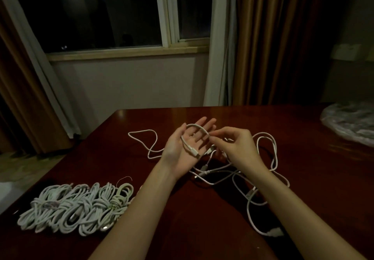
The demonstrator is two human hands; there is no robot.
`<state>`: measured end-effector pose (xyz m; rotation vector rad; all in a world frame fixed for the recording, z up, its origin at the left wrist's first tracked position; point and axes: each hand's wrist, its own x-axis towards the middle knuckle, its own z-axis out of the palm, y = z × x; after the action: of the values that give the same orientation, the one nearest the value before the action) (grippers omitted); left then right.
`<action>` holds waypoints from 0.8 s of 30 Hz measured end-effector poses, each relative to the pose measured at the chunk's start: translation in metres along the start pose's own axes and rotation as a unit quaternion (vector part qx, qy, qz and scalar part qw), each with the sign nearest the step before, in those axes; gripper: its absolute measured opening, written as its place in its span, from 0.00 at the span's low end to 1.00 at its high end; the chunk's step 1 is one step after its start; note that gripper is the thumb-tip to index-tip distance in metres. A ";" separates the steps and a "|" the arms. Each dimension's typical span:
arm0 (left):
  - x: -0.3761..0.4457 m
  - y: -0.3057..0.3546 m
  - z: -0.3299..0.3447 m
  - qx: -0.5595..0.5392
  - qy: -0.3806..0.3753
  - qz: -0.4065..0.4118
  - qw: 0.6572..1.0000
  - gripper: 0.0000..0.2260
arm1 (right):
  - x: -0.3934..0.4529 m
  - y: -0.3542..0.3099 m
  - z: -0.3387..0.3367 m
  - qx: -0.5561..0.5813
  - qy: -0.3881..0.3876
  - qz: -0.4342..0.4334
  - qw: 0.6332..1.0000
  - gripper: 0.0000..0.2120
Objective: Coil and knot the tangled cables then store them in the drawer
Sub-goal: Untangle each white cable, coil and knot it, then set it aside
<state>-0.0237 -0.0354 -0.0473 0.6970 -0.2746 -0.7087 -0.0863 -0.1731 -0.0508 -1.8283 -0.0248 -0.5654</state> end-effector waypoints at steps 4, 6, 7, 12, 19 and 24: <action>-0.001 0.000 0.001 -0.037 0.027 0.005 0.999 0.16 | 0.000 0.000 0.003 -0.041 -0.068 0.005 0.997 0.09; -0.001 0.001 0.002 -0.048 0.045 0.017 0.998 0.14 | 0.002 0.000 -0.001 -0.065 -0.111 0.019 0.992 0.12; -0.001 0.001 0.002 -0.049 0.055 0.027 0.997 0.14 | 0.003 0.001 -0.003 -0.077 -0.131 0.026 0.988 0.12; 0.002 0.006 -0.006 -0.083 0.087 0.078 0.990 0.16 | 0.004 0.004 -0.011 -0.159 -0.219 0.052 0.961 0.08; 0.004 0.013 -0.016 -0.071 0.093 0.076 0.990 0.23 | 0.006 -0.001 -0.024 -0.216 -0.195 -0.012 0.957 0.03; 0.008 0.002 -0.018 0.005 0.105 0.080 0.991 0.20 | 0.005 -0.001 -0.020 -0.271 -0.132 -0.094 0.949 0.03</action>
<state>-0.0080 -0.0308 -0.0593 0.7441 -0.1374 -0.4775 -0.0895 -0.1916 -0.0432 -2.4503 -0.2475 -0.4830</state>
